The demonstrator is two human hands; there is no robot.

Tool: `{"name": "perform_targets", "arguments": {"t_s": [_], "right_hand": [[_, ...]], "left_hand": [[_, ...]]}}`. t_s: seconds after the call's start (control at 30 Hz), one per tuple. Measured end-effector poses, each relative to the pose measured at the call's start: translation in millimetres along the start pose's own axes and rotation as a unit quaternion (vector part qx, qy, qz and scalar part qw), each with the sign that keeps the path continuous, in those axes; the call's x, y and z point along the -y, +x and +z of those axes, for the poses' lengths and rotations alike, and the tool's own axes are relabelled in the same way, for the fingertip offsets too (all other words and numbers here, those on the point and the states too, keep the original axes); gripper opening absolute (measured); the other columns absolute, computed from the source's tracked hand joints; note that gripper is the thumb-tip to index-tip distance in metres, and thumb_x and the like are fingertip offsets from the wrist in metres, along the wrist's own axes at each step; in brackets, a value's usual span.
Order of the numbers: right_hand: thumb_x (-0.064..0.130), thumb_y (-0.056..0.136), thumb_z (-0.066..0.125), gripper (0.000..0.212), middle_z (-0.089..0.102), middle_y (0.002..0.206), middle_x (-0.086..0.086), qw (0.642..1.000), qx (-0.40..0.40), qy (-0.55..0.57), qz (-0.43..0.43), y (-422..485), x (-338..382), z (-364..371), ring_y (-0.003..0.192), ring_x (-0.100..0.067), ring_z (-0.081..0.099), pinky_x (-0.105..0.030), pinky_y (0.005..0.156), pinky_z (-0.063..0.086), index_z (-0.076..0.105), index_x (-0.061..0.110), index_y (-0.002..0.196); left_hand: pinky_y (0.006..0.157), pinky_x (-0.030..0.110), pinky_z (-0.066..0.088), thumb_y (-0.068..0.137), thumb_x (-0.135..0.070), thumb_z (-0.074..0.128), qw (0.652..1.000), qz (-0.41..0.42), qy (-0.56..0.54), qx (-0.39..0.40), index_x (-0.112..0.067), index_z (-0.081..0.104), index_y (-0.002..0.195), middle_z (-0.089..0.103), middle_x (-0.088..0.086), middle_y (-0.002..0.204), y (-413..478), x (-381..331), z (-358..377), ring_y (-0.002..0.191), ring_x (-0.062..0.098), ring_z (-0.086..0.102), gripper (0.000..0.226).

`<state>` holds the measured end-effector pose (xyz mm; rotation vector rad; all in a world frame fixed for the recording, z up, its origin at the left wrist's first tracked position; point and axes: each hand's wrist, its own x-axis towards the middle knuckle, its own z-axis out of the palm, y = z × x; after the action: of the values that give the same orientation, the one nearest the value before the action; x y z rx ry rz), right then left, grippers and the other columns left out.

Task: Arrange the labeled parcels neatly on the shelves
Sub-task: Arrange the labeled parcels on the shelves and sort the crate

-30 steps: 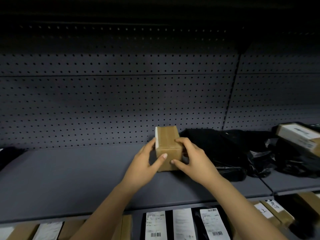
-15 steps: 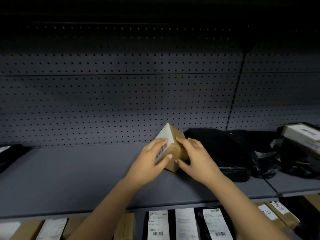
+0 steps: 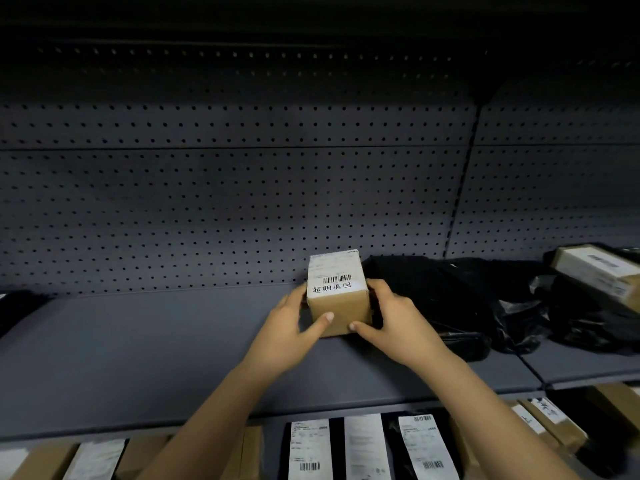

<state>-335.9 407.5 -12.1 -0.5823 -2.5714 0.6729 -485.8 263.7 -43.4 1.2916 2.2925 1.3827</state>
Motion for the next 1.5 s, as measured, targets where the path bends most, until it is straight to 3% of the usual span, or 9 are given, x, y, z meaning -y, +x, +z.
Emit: {"name": "perform_targets", "arguments": {"t_s": [0.07,0.33,0.5,0.67,0.8,0.9,1.17,1.3,1.5], "right_hand": [[0.031,0.085,0.073,0.069,0.06,0.13,0.002,1.0,-0.001,0.028,-0.005,-1.4,4.8,3.3,0.115,-0.012,0.059,-0.024,0.087,0.05,0.033,0.025,0.141],[0.04,0.086,0.068,0.05,0.064,0.114,-0.003,0.997,0.052,-0.049,0.0,3.0,4.1,25.6,0.103,-0.02,0.063,-0.041,0.08,0.056,0.039,0.024,0.124],[0.05,0.087,0.063,0.06,0.065,0.117,0.002,0.994,0.037,0.101,0.032,2.4,2.4,35.0,0.105,-0.014,0.063,-0.037,0.093,0.052,0.039,0.029,0.138],[0.062,0.092,0.046,0.054,0.054,0.134,0.013,0.967,0.031,0.242,0.07,-0.7,14.4,40.7,0.12,-0.009,0.054,-0.033,0.106,0.041,0.033,0.043,0.14],[0.067,0.088,0.042,0.044,0.054,0.128,0.024,0.934,0.018,0.346,0.084,3.6,22.3,35.6,0.12,-0.003,0.052,-0.038,0.11,0.039,0.036,0.055,0.13],[0.044,0.098,0.047,0.025,0.058,0.121,0.022,0.892,0.014,0.444,0.082,8.3,26.5,29.3,0.115,-0.003,0.057,-0.035,0.107,0.043,0.044,0.05,0.122],[0.014,0.092,0.062,0.036,0.073,0.106,0.003,0.848,-0.005,0.525,0.069,12.9,27.4,14.5,0.108,-0.017,0.066,-0.043,0.102,0.048,0.054,0.033,0.122],[0.008,0.084,0.069,0.04,0.072,0.11,0.0,0.829,-0.051,0.552,0.072,13.3,30.0,6.2,0.11,-0.019,0.063,-0.038,0.099,0.048,0.062,0.029,0.117],[0.005,0.082,0.072,0.047,0.068,0.118,-0.006,0.83,-0.088,0.549,0.046,15.5,29.4,-10.4,0.118,-0.025,0.061,-0.034,0.093,0.05,0.061,0.025,0.123]], "left_hand": [[0.104,0.029,0.043,0.081,-0.057,0.061,1.0,0.011,-0.003,-0.022,-0.039,0.04,0.14,0.053,-0.018,0.134,-3.3,1.1,-6.6,0.123,-0.001,0.048,0.065],[0.103,0.024,0.042,0.089,-0.037,0.067,0.999,0.006,0.033,-0.007,-0.035,0.037,0.143,0.049,-0.015,0.137,-17.1,19.4,-20.9,0.122,-0.003,0.047,0.062],[0.099,0.015,0.042,0.087,-0.028,0.07,1.0,-0.004,-0.001,-0.003,-0.032,0.036,0.144,0.052,-0.023,0.128,-14.6,19.7,-21.0,0.109,-0.02,0.047,0.066],[0.099,0.031,0.051,0.086,-0.02,0.072,0.999,-0.007,-0.047,-0.022,-0.028,0.038,0.144,0.056,-0.008,0.135,-12.3,22.2,-16.8,0.12,0.0,0.054,0.068],[0.1,0.018,0.045,0.086,-0.016,0.072,0.996,0.025,-0.056,-0.068,-0.037,0.038,0.138,0.055,-0.014,0.135,-11.5,15.5,-17.2,0.122,-0.004,0.051,0.066],[0.097,0.011,0.042,0.085,-0.014,0.073,0.991,0.056,-0.061,-0.101,-0.033,0.038,0.141,0.055,-0.012,0.135,-10.5,9.0,-20.2,0.12,-0.006,0.052,0.068],[0.101,0.018,0.042,0.084,-0.021,0.073,0.982,0.139,0.01,-0.128,-0.03,0.038,0.141,0.048,-0.017,0.14,-12.9,-5.8,-38.1,0.125,-0.001,0.049,0.067],[0.095,0.009,0.037,0.086,-0.029,0.07,0.973,0.175,0.098,-0.114,-0.036,0.037,0.14,0.044,-0.025,0.136,-14.6,-13.6,-52.9,0.124,-0.008,0.043,0.063],[0.099,0.03,0.042,0.09,-0.034,0.064,0.941,0.217,0.22,-0.14,-0.026,0.048,0.134,0.052,-0.011,0.129,-8.5,-21.0,-76.3,0.119,0.008,0.046,0.047]]}}
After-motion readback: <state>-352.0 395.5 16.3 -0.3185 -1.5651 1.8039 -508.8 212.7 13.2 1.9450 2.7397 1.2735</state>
